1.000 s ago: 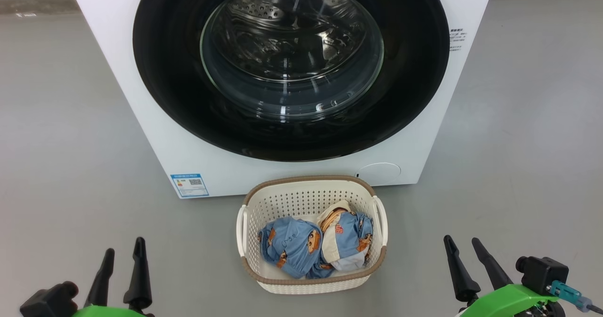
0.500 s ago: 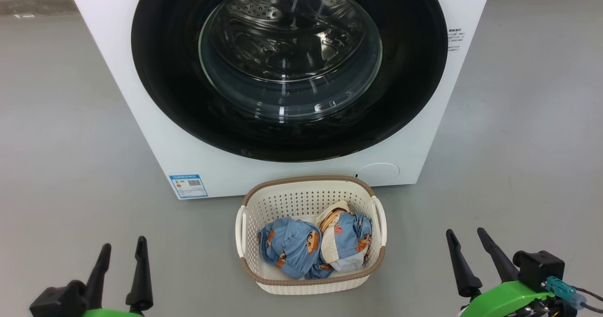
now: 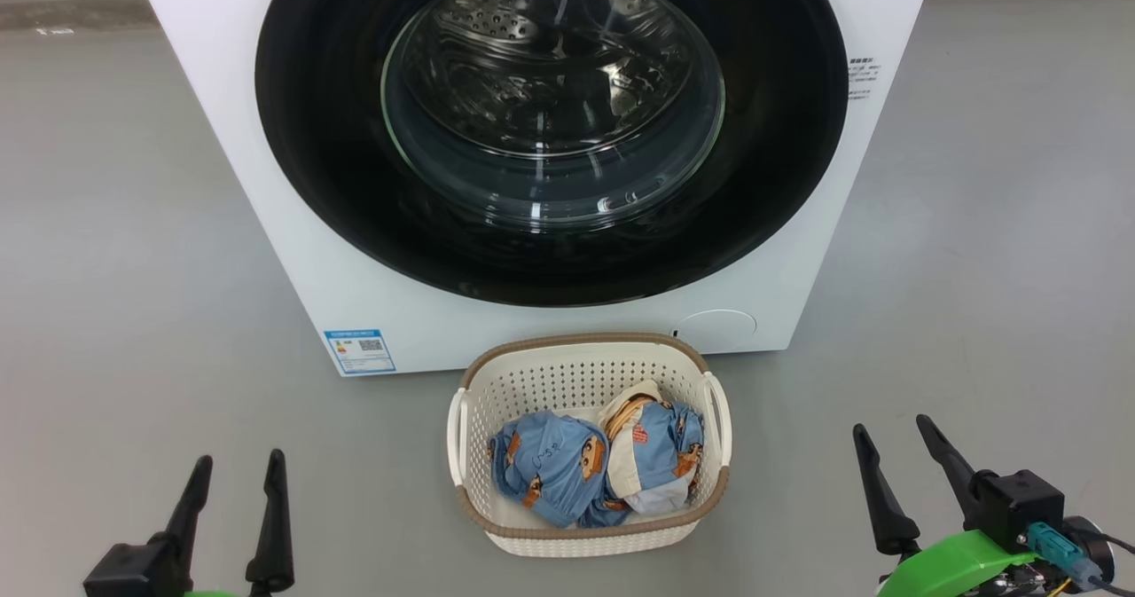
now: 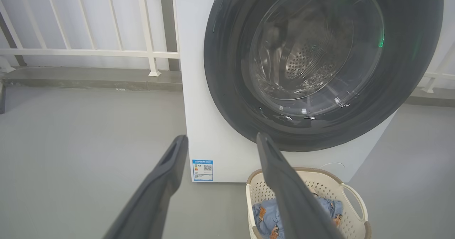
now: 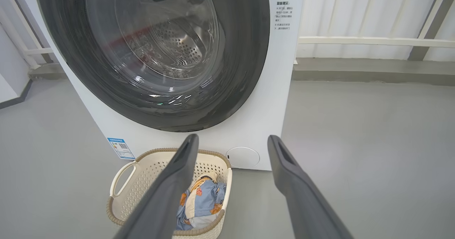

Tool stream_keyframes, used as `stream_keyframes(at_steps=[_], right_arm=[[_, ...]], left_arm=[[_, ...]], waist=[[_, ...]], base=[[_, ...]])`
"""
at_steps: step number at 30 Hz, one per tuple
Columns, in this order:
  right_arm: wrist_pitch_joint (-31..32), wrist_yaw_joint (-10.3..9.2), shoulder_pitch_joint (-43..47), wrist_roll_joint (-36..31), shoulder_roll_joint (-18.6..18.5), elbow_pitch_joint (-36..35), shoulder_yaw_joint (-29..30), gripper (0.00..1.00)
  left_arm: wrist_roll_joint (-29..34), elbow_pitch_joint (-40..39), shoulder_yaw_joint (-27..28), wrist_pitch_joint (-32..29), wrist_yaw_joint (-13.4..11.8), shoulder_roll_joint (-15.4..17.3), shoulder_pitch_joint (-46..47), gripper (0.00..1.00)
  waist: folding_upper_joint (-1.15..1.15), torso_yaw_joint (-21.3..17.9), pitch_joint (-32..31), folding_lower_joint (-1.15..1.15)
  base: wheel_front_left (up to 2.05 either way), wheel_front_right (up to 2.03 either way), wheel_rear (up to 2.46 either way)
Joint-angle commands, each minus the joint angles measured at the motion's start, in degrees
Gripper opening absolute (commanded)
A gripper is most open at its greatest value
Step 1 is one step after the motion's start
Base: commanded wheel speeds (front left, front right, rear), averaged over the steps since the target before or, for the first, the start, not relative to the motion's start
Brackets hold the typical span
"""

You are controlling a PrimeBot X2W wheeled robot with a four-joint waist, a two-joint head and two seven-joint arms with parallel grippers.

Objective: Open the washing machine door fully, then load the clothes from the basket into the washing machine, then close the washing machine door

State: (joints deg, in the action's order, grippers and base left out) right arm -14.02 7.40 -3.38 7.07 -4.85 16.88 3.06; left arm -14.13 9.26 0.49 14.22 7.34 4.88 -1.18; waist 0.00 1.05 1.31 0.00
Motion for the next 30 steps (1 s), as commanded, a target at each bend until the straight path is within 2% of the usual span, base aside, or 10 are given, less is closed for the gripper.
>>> stream_keyframes(at_steps=[1, 13, 19, 30], right_arm=[[-0.97, 0.09, -0.51, -1.69, -0.4, -1.74, -1.01, 1.0], [-0.97, 0.09, 0.14, -1.33, 0.11, -2.34, -0.01, 1.0], [-0.97, 0.09, 0.19, -1.32, 0.33, -2.61, 0.19, 1.0], [-0.97, 0.09, -0.23, -1.35, 0.56, -2.98, 0.51, 1.0]], left_arm=[[1.58, -1.67, 1.76, 0.78, 0.14, 1.32, 0.83, 1.0], [0.37, -0.92, 2.02, 0.78, 0.14, 1.55, 0.63, 1.0], [3.25, -1.31, 1.91, 0.78, 0.14, 1.89, 0.71, 1.0], [3.92, -1.62, 2.31, 0.78, 0.14, 1.65, 1.32, 1.0]], waist=[[0.0, -0.03, -0.07, 0.0], [0.0, -0.33, -0.07, 0.0], [0.0, -0.38, 0.21, 0.0], [0.0, -0.4, 0.96, 0.0]], base=[[0.0, 0.0, 0.0], [0.0, 0.0, 0.0], [0.11, 0.11, -0.22], [0.75, 0.75, -1.51]])
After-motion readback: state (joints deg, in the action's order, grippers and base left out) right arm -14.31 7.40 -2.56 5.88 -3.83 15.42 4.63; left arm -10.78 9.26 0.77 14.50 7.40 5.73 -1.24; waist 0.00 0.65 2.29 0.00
